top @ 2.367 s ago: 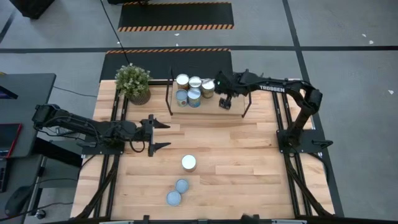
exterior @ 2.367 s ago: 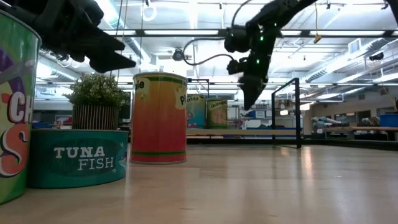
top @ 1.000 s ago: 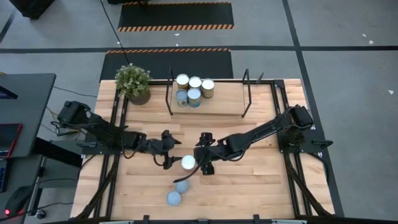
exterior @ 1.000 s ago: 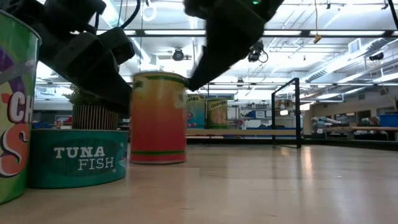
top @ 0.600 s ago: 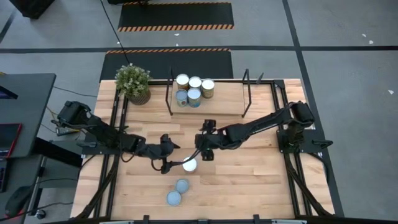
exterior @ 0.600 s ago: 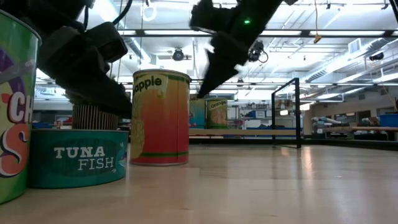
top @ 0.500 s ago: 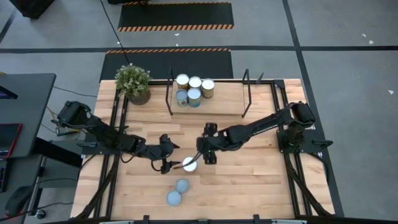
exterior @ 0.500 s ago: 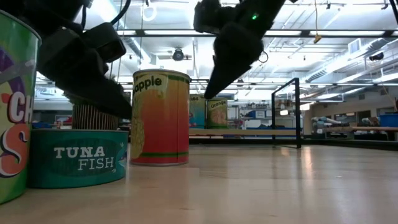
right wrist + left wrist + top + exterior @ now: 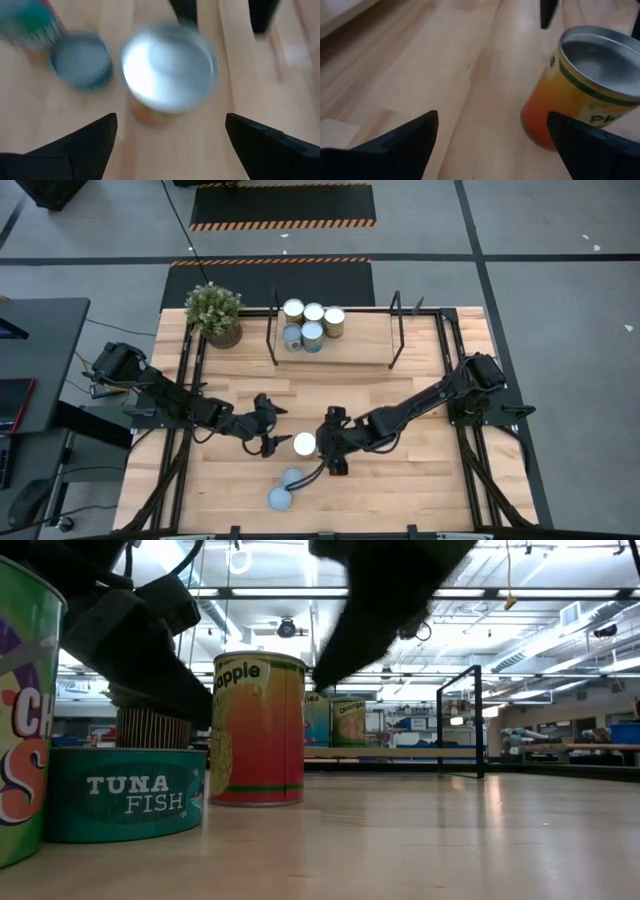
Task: Pick and place cans onto a shelf
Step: Put the canned pineapple on the shelf, then put the canned chicken soup on the shelf
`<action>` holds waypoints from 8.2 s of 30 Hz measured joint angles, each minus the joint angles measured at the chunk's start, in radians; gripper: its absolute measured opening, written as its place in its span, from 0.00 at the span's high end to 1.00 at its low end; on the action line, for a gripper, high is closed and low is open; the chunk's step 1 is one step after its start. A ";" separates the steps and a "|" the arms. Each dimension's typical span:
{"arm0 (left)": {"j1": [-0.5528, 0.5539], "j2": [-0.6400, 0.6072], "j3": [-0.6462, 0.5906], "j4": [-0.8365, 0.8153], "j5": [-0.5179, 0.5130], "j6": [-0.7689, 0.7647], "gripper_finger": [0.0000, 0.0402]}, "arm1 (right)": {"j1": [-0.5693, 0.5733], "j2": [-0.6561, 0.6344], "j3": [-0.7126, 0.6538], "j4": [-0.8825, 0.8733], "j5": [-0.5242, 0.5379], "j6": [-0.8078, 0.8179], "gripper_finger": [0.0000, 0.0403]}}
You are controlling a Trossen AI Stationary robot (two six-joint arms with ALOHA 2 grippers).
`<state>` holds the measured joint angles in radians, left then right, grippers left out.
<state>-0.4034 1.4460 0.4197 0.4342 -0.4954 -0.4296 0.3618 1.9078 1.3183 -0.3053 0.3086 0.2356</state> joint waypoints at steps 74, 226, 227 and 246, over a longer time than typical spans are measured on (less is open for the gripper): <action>-0.057 0.220 0.113 0.069 -0.001 0.093 0.06 | -0.160 -0.131 0.000 -0.167 0.114 -0.117 0.20; -0.410 0.022 0.122 -0.262 0.349 -0.605 0.06 | -0.073 -0.329 -0.220 0.105 0.018 -0.158 0.06; -0.419 0.043 0.141 -0.264 0.346 -0.601 0.06 | -0.054 -0.323 -0.221 0.122 0.028 -0.150 0.06; -0.542 0.347 0.568 -0.485 0.288 -0.501 0.06 | 0.133 -0.191 -0.220 0.318 0.062 0.008 0.06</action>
<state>-0.9455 1.7930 0.9882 -0.0504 -0.2071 -0.9302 0.4950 1.7168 1.0981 0.0127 0.3709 0.2440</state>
